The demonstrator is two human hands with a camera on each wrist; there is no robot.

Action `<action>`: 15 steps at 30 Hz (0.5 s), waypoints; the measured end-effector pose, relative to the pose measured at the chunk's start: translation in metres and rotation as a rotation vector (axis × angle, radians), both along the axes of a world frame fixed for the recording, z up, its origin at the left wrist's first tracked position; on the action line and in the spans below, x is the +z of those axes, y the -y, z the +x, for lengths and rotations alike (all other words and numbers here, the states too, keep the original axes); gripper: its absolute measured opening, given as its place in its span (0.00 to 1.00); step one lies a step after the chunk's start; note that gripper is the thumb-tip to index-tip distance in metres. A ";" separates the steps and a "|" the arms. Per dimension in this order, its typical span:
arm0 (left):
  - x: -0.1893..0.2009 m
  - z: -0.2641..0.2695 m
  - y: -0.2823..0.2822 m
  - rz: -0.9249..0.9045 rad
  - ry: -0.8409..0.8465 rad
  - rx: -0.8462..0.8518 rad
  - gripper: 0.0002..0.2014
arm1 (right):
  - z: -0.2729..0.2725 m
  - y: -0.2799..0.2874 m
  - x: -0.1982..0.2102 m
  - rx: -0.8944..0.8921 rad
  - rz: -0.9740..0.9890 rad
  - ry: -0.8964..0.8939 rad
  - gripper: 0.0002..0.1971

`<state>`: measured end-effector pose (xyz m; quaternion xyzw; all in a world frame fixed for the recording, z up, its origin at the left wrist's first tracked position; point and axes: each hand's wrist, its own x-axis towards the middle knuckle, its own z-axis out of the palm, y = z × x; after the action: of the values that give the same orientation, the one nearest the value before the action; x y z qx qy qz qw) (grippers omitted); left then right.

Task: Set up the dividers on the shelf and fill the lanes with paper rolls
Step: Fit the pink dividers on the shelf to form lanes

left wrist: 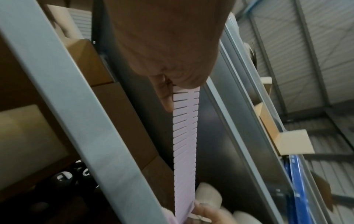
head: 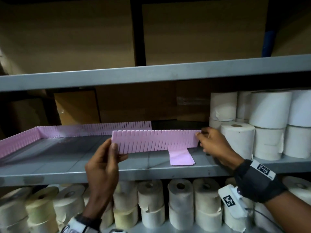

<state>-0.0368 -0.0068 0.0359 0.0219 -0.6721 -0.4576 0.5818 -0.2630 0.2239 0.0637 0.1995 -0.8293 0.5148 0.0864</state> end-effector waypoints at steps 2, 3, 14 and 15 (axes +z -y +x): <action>0.001 0.015 0.010 0.082 -0.020 -0.034 0.13 | 0.002 0.009 0.004 0.031 -0.022 0.001 0.19; 0.002 0.021 0.014 0.110 -0.026 -0.037 0.13 | 0.002 0.015 0.006 0.043 -0.039 -0.016 0.15; 0.019 0.118 0.090 0.190 -0.085 0.173 0.10 | 0.039 0.130 0.053 0.331 -0.168 -0.119 0.02; 0.020 0.129 0.098 0.158 -0.076 0.220 0.10 | 0.045 0.147 0.056 0.354 -0.160 -0.118 0.01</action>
<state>0.0927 -0.1043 0.0559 0.1240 -0.6049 -0.4430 0.6499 -0.2178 0.0765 0.1200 0.3643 -0.7314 0.5735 0.0585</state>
